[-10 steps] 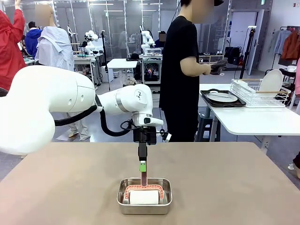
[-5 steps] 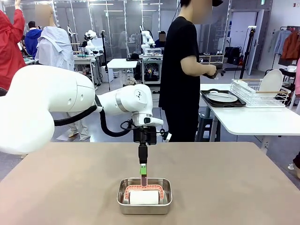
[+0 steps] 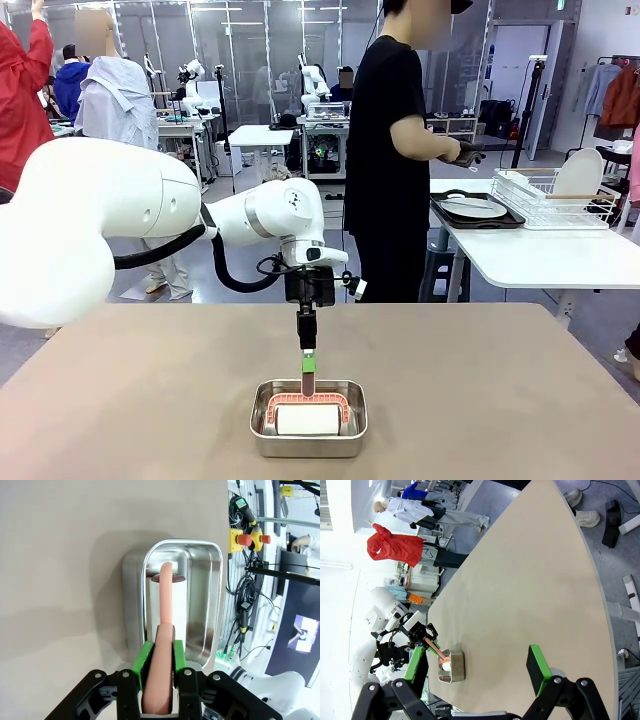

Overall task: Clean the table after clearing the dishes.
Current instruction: When the right (or left) Handle tray is removed, use the right hand (or left hand) to clean the right (or left) side of the table with the Lint Roller.

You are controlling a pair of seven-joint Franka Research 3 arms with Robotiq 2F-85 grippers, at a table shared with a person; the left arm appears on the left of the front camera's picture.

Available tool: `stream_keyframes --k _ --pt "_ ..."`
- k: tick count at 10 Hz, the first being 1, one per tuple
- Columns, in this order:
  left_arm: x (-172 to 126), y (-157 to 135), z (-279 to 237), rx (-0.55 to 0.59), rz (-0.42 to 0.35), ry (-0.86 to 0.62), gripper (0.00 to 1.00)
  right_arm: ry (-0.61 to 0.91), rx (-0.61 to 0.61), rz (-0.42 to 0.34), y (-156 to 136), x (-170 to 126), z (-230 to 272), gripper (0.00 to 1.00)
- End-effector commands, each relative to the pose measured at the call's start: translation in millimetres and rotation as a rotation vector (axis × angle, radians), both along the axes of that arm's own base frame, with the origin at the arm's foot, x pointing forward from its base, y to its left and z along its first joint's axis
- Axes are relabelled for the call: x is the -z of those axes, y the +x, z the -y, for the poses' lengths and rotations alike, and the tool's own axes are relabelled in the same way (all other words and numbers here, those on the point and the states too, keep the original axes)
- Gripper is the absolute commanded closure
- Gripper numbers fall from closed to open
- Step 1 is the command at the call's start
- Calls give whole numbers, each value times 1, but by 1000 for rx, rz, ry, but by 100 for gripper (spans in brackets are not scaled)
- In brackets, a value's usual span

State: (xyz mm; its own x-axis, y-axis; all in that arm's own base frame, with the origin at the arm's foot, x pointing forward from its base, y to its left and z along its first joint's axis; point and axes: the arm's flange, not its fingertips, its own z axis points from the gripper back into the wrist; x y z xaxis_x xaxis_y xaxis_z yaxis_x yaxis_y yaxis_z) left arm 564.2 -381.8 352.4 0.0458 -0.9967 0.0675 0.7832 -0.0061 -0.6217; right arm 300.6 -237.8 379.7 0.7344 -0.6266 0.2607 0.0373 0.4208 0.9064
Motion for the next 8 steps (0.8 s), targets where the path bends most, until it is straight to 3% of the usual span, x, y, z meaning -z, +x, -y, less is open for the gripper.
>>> stream_keyframes --k 1,4,5,8 --pt "0 -8 -7 -1 -3 -19 100 10 5 12 0 -2 -1 0" --pt "-27 -6 -14 -54 2 23 98 10 5 12 0 -2 -1 0" --pt "-50 -6 -21 -109 13 23 88 10 5 12 0 -2 -1 0" --pt "-126 2 -81 -391 74 34 88 10 5 12 0 -2 -1 0"
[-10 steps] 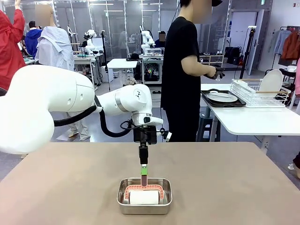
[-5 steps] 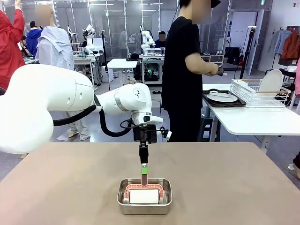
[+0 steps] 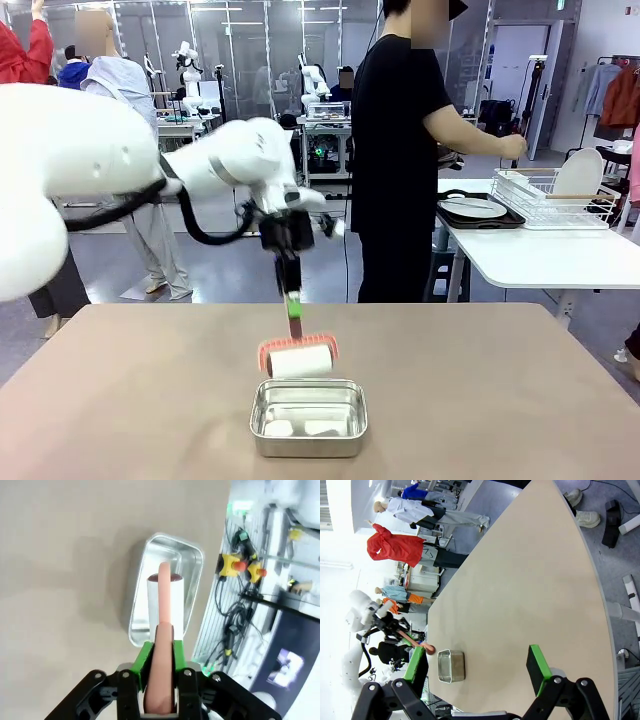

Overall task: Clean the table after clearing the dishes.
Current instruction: When the right (or left) Handle tray is removed, use the right hand (or left hand) to clean the right (or left) side of the table with the Lint Roller.

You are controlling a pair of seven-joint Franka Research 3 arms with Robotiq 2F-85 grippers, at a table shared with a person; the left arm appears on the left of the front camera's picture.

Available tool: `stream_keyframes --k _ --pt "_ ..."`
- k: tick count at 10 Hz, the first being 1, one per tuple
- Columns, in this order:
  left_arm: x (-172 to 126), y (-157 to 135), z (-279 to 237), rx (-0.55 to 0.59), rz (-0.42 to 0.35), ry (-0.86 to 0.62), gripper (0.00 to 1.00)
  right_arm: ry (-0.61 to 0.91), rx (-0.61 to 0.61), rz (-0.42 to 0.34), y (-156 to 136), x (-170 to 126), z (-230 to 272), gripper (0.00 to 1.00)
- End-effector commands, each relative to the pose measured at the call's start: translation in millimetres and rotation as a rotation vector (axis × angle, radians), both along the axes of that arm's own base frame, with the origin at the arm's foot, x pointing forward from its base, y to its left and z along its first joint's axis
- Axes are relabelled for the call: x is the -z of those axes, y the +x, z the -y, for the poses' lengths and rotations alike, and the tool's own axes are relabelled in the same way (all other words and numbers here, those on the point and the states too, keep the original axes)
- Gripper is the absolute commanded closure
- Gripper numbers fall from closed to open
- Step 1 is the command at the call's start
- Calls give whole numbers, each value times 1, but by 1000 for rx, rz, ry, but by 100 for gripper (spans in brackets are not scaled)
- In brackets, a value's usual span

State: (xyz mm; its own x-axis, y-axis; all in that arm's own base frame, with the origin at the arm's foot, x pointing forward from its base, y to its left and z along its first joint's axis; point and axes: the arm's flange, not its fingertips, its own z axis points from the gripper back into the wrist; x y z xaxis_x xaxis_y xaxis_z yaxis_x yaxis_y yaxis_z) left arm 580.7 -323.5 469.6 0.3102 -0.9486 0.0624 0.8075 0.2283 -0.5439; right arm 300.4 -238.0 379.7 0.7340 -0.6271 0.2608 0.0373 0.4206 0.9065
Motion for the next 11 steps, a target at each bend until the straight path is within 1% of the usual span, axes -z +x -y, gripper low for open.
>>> stream_keyframes --k 1,2,3,4,6,7,8,9,11 --pt "-27 -11 -49 -250 -20 6 88 10 5 11 1 -2 -1 0" --pt "-40 -3 -81 -474 -3 2 88 10 5 11 1 -2 -1 0" --pt "-40 6 -118 -695 -9 -30 88 10 5 11 1 -2 -1 0" --pt "-26 11 -143 -822 -32 -33 88 10 5 11 1 -2 -1 0" --pt "7 10 -169 -943 -52 -34 88 10 5 11 1 -2 -1 0" --pt "19 7 -178 -970 -18 -71 88 10 5 11 1 -2 -1 0" --pt "24 -1 -179 -863 83 -47 88 10 5 11 1 -2 -1 0" --pt "10 38 -190 -939 -53 -1 88 10 5 11 1 -2 -1 0" --pt "10 38 -190 -939 -53 -1 88 10 5 11 1 -2 -1 0"
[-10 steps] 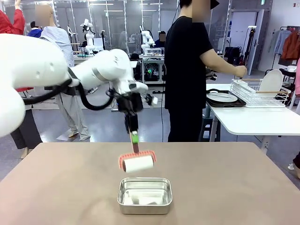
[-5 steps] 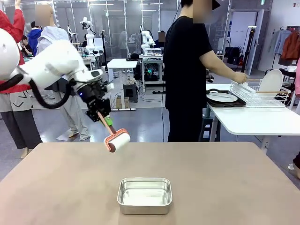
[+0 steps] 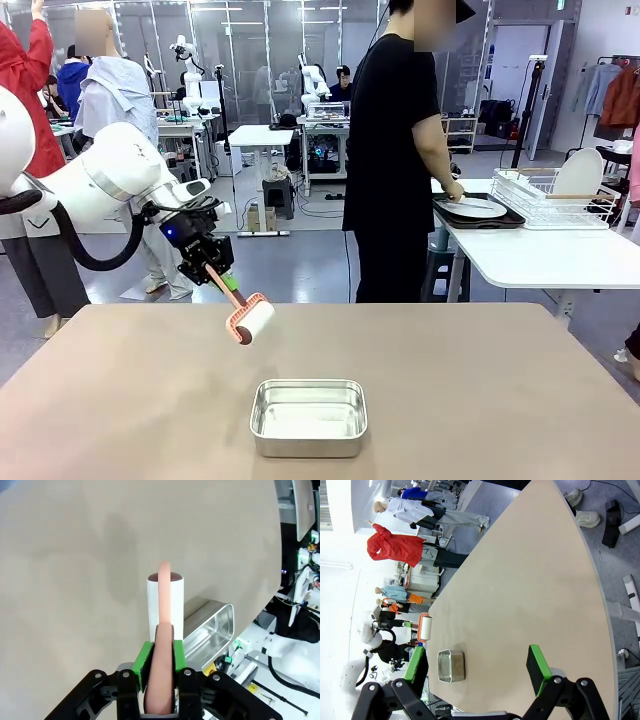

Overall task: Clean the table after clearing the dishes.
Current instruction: When the right (or left) Handle tray is removed, use the right hand (or left hand) to clean the right (or left) side of the table with the Lint Roller.

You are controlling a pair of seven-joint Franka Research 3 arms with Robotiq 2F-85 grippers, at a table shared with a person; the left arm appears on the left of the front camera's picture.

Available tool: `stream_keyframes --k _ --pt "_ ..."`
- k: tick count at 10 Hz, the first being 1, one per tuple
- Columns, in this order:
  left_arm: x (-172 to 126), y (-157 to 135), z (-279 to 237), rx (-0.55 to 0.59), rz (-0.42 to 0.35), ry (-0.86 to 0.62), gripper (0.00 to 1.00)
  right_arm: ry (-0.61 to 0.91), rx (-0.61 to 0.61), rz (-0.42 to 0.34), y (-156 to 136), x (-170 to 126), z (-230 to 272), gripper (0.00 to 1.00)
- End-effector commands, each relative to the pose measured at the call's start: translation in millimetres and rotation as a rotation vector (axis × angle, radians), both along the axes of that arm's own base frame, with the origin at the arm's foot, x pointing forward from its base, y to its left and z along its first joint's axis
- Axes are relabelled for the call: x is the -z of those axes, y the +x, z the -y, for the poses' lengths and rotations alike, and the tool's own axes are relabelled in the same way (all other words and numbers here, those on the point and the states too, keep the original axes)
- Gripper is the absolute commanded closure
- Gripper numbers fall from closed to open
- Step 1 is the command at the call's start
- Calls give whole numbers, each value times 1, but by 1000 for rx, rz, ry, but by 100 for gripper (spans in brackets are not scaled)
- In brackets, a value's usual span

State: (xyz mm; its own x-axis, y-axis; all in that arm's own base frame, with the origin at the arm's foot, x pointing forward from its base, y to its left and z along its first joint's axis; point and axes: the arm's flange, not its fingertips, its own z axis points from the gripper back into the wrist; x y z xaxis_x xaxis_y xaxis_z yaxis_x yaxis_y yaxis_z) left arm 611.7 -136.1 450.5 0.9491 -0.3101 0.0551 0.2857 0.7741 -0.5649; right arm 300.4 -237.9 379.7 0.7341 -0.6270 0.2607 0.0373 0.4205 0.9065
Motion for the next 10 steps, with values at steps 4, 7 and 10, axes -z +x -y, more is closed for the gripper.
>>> stream_keyframes --k 4,7,10 --pt "36 17 -14 -228 15 18 78 10 5 11 1 -2 -1 0" --pt "78 -19 -48 -331 -14 -72 78 10 5 11 1 -2 -1 0" --pt "104 -32 -58 -355 -57 -101 78 10 5 11 1 -2 -1 0"
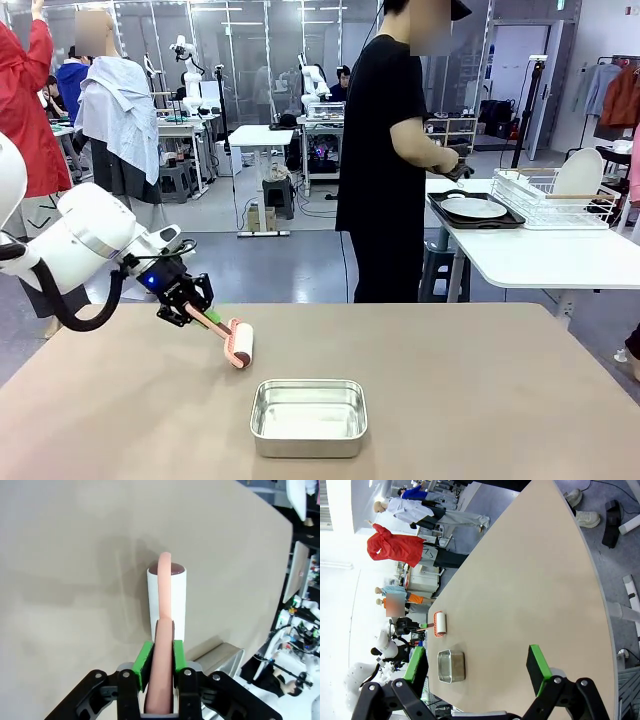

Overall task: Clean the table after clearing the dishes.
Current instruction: When the right (or left) Handle tray is removed, use the right hand (or left hand) to clean the right (or left) side of the table with the Lint Roller.

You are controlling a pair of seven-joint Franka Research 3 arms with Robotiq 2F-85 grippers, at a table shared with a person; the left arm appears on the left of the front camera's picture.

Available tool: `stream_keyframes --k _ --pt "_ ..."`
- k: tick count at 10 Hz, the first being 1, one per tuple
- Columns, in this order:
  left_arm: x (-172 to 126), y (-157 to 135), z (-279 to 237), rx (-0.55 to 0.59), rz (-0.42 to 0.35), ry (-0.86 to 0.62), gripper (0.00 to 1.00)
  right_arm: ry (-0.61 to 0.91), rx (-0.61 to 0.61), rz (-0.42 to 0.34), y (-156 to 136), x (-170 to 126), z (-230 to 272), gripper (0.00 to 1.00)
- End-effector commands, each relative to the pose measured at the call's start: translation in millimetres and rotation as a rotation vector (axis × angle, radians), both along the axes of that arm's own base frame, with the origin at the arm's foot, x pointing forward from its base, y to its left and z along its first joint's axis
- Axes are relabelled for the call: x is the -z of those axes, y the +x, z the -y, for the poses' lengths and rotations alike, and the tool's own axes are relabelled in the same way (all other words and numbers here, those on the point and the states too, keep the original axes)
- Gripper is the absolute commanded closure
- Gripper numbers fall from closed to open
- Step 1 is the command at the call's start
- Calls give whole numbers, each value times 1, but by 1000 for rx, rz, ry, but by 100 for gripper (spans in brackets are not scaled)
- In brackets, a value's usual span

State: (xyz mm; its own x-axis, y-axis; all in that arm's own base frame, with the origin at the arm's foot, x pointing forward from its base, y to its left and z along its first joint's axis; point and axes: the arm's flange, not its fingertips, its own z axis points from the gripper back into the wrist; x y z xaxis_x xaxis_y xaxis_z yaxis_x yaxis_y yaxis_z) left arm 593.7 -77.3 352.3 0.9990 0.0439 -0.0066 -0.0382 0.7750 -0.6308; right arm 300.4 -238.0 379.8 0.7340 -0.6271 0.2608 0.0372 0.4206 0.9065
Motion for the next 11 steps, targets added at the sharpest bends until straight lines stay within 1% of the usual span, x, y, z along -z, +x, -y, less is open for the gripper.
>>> stream_keyframes --k 1,2,3,5,6,7,8,9,11 --pt "12 -12 -2 2 11 -22 78 10 5 11 1 -2 -1 0" --pt "21 -9 -9 1 -4 -25 78 10 5 11 1 -2 -1 0" --pt "30 -5 -19 18 -2 -11 78 10 5 11 1 -2 -1 0" --pt "47 10 -54 44 2 -9 78 10 5 11 1 -2 -1 0" --pt "52 16 -71 66 1 13 78 10 5 11 1 -2 -1 0" --pt "56 19 -86 113 1 46 78 10 5 11 1 -2 -1 0" --pt "59 22 -102 181 -18 46 78 10 5 11 1 -2 -1 0" --pt "59 24 -122 217 -46 38 78 10 5 11 1 -2 -1 0" --pt "58 24 -157 198 -95 76 78 10 5 11 1 -2 -1 0"
